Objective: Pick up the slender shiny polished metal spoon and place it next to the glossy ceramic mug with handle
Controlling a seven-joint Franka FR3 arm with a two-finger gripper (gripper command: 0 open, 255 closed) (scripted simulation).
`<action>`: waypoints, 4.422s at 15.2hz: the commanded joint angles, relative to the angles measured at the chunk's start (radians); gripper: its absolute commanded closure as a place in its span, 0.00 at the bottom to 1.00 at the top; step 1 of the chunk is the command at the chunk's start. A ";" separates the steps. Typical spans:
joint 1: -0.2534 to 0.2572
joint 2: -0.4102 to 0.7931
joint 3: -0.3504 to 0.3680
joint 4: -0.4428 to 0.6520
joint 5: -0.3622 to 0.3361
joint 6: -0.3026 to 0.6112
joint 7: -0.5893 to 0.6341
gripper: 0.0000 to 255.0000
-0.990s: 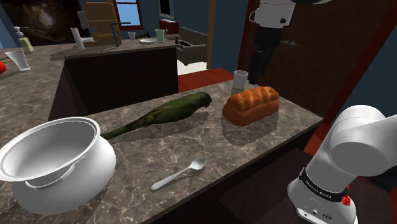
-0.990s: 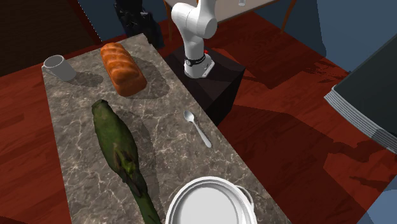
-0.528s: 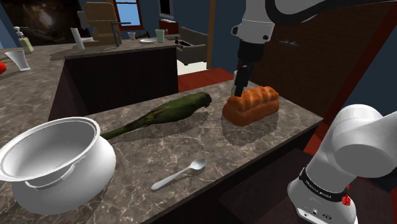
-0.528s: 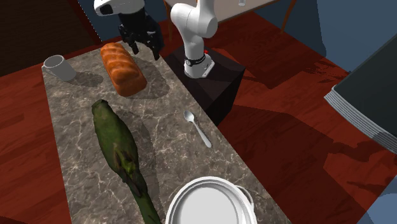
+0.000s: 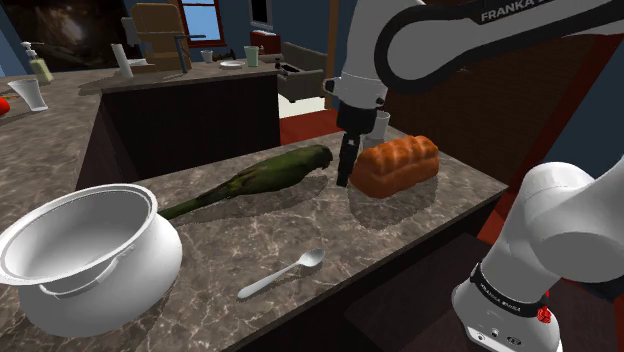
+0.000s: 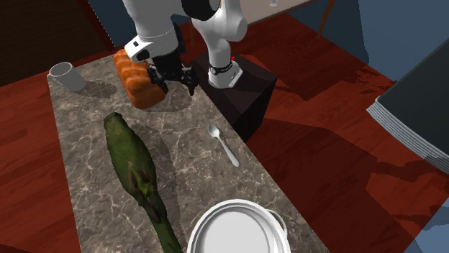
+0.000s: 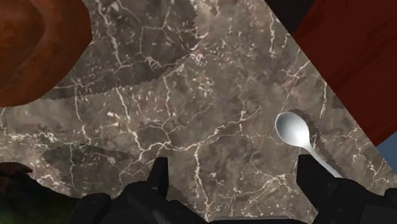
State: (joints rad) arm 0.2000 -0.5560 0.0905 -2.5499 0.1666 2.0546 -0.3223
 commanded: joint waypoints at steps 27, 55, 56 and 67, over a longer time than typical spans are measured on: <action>0.283 0.518 0.133 0.047 0.231 0.548 -0.360 0.00; 0.270 0.384 0.124 0.103 0.186 0.360 -0.303 1.00; 0.270 0.376 0.123 0.109 0.184 0.346 -0.299 1.00; 0.260 0.298 0.114 0.189 0.157 0.190 -0.262 1.00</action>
State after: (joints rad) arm 0.4613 -0.2512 0.2057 -2.3686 0.3254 2.2598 -0.5867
